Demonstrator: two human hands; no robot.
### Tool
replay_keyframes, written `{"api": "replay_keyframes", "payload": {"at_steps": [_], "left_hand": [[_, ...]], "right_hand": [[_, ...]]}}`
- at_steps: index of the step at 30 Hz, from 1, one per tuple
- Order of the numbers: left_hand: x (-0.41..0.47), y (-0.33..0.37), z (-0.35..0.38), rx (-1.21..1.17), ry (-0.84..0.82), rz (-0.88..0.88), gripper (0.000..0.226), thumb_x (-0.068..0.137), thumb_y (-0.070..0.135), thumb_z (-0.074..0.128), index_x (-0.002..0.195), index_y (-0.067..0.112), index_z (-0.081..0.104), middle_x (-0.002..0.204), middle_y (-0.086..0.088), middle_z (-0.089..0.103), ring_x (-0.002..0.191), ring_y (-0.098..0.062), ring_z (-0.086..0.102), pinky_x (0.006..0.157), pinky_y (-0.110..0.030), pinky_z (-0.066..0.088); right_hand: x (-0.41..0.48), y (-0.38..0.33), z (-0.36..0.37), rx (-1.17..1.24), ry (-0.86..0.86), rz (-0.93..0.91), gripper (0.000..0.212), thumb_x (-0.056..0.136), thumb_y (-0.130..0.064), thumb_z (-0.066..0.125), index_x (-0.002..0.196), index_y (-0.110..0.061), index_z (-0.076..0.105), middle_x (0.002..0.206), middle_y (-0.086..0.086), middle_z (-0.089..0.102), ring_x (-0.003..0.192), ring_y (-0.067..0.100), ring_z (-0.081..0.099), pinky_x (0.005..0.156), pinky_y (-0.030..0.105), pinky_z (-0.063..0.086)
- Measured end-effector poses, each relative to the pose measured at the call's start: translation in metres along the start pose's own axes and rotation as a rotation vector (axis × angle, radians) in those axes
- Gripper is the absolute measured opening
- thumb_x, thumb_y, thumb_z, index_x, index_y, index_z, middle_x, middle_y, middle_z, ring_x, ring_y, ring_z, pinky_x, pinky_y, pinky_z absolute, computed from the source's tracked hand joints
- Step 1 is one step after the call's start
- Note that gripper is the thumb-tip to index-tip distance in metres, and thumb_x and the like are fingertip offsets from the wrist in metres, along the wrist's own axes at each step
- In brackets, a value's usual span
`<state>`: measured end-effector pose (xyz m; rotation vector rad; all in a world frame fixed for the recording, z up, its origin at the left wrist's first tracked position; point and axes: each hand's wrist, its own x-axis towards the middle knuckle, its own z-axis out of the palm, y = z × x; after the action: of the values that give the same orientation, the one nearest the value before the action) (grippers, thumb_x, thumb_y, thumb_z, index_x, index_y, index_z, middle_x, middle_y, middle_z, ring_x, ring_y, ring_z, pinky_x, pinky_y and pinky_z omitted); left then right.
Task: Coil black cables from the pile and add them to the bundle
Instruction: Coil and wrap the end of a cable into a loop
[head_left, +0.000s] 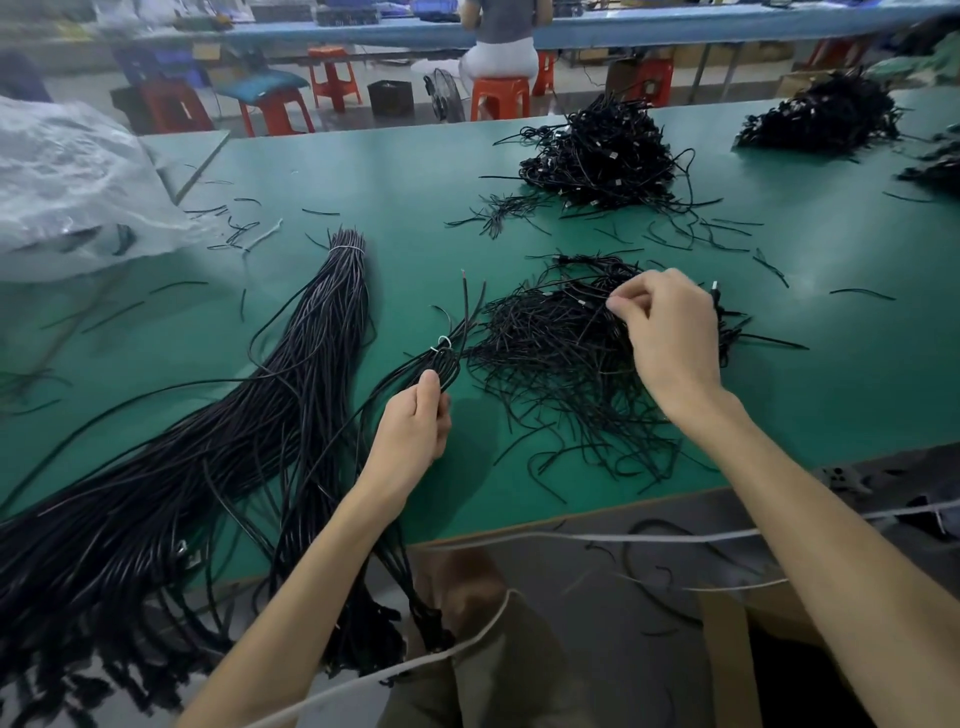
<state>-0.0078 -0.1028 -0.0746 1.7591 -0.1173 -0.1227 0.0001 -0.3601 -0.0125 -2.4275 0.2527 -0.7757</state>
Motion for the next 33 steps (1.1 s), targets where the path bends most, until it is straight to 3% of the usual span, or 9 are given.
{"api": "replay_keyframes", "payload": {"at_steps": [2,4,7,10,16,22,26,33], "left_hand": [[0.001,-0.001,0.000,-0.002,-0.004,0.010,0.048,0.113,0.039,0.028,0.080,0.005,0.035,0.061,0.007,0.022,0.051,-0.013,0.016,0.042,-0.020,0.020],[0.002,-0.002,0.001,-0.018,-0.014,0.022,0.050,0.113,0.041,0.029,0.080,0.004,0.039,0.059,0.009,0.024,0.049,-0.011,0.017,0.041,-0.018,0.020],[0.001,-0.003,0.002,-0.060,-0.030,0.037,0.046,0.112,0.043,0.030,0.081,0.011,0.040,0.056,0.013,0.027,0.049,-0.007,0.020,0.042,-0.018,0.021],[-0.001,-0.004,0.002,-0.006,-0.035,0.083,0.049,0.112,0.042,0.029,0.073,0.014,0.040,0.051,0.014,0.031,0.045,-0.006,0.024,0.042,-0.018,0.024],[-0.002,-0.004,0.001,-0.018,-0.073,0.102,0.050,0.111,0.042,0.030,0.082,0.006,0.052,0.058,0.011,0.034,0.047,-0.006,0.026,0.044,-0.016,0.025],[-0.002,-0.003,0.002,-0.005,-0.067,0.102,0.052,0.112,0.041,0.029,0.070,0.017,0.046,0.053,0.013,0.035,0.046,-0.006,0.026,0.044,-0.020,0.024],[-0.003,-0.003,0.001,0.013,-0.070,0.097,0.058,0.112,0.043,0.032,0.059,0.031,0.053,0.054,0.013,0.037,0.047,-0.006,0.028,0.044,-0.018,0.026],[-0.005,0.002,-0.001,-0.075,-0.060,0.011,0.063,0.111,0.040,0.037,0.049,0.030,0.046,0.050,0.013,0.033,0.043,-0.007,0.025,0.041,-0.017,0.023]], "right_hand": [[-0.009,-0.018,-0.004,0.345,-0.079,0.123,0.011,0.091,-0.022,0.077,0.099,-0.018,0.071,0.081,-0.006,0.070,0.072,0.002,0.066,0.073,0.024,0.056],[-0.028,-0.038,0.003,0.606,-0.291,0.222,0.025,0.085,-0.021,0.082,0.101,-0.018,0.063,0.077,-0.001,0.074,0.063,0.005,0.069,0.059,0.019,0.053],[-0.058,-0.061,0.028,0.769,-0.508,0.347,0.034,0.082,-0.015,0.085,0.100,-0.012,0.057,0.076,0.004,0.074,0.057,0.009,0.066,0.051,0.020,0.047],[-0.075,-0.075,0.051,0.890,-0.577,0.468,0.031,0.085,-0.012,0.082,0.101,-0.008,0.055,0.082,0.009,0.073,0.054,0.009,0.062,0.051,0.022,0.046],[-0.075,-0.081,0.062,1.006,-0.529,0.567,0.029,0.088,-0.013,0.081,0.102,-0.005,0.057,0.076,0.007,0.072,0.053,0.010,0.059,0.052,0.025,0.046],[-0.075,-0.074,0.064,0.955,-0.588,0.553,0.032,0.088,-0.014,0.081,0.094,-0.011,0.050,0.073,0.005,0.071,0.053,0.010,0.057,0.051,0.024,0.045],[-0.075,-0.070,0.063,0.970,-0.600,0.551,0.035,0.086,-0.017,0.083,0.093,-0.013,0.049,0.072,0.003,0.072,0.055,0.010,0.058,0.053,0.025,0.047],[-0.077,-0.059,0.055,1.084,-0.769,0.530,0.040,0.084,-0.005,0.082,0.113,-0.006,0.054,0.085,0.009,0.068,0.067,0.017,0.065,0.060,0.026,0.050]]}}
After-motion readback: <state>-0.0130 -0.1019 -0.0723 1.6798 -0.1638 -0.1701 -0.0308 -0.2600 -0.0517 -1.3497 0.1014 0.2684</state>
